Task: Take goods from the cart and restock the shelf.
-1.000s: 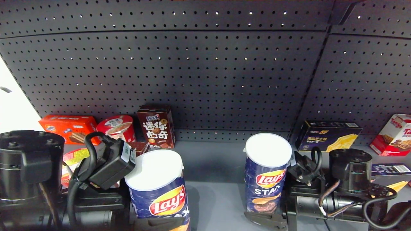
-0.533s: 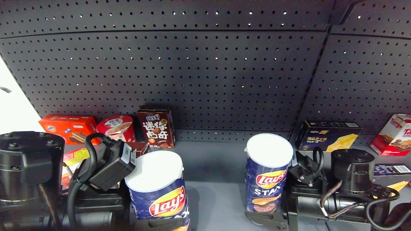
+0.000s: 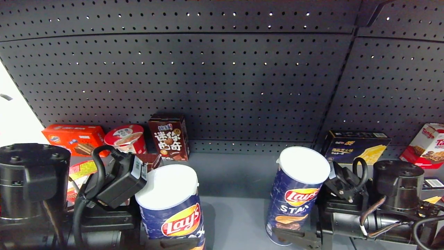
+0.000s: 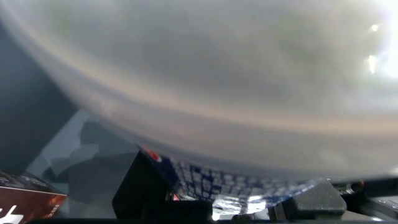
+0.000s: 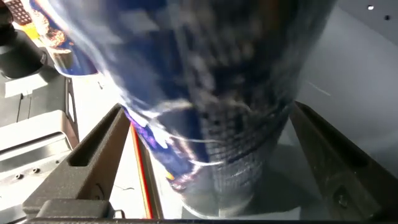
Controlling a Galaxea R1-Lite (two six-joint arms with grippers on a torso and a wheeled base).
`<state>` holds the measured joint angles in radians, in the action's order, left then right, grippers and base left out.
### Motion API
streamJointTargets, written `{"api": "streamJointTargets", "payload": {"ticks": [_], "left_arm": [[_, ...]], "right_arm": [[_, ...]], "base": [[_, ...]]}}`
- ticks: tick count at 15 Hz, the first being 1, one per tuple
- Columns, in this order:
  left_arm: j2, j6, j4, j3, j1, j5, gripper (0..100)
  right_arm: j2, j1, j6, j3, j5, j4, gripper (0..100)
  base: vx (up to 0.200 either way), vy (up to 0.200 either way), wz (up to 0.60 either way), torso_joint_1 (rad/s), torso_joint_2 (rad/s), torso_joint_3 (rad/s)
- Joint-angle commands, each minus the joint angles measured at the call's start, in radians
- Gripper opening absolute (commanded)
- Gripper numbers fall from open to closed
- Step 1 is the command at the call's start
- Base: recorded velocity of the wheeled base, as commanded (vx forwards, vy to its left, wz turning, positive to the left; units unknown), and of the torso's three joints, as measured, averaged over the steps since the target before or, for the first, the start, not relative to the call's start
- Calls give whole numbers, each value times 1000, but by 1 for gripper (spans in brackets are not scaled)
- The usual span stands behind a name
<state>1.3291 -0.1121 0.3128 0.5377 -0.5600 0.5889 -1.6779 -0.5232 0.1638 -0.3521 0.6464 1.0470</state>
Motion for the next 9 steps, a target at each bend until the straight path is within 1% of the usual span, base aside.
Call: {"api": "streamJointTargets", "payload": {"ticks": [1, 4, 7, 9], "left_arm": [[1, 0, 0, -1, -1, 0, 0], [1, 0, 0, -1, -1, 0, 0], [-1, 0, 0, -2, -1, 0, 0], [-1, 0, 0, -16, -1, 0, 0]], "right_arm": [[32, 8, 0, 7, 2, -1, 100], [44, 9, 0, 9, 2, -1, 100], [52, 35, -1, -4, 6, 1, 100], [87, 37, -7, -5, 6, 1, 100]], "base": [[0, 0, 0, 0, 0, 0], [0, 0, 0, 0, 0, 0], [0, 0, 0, 0, 0, 0], [0, 0, 0, 0, 0, 0]]}}
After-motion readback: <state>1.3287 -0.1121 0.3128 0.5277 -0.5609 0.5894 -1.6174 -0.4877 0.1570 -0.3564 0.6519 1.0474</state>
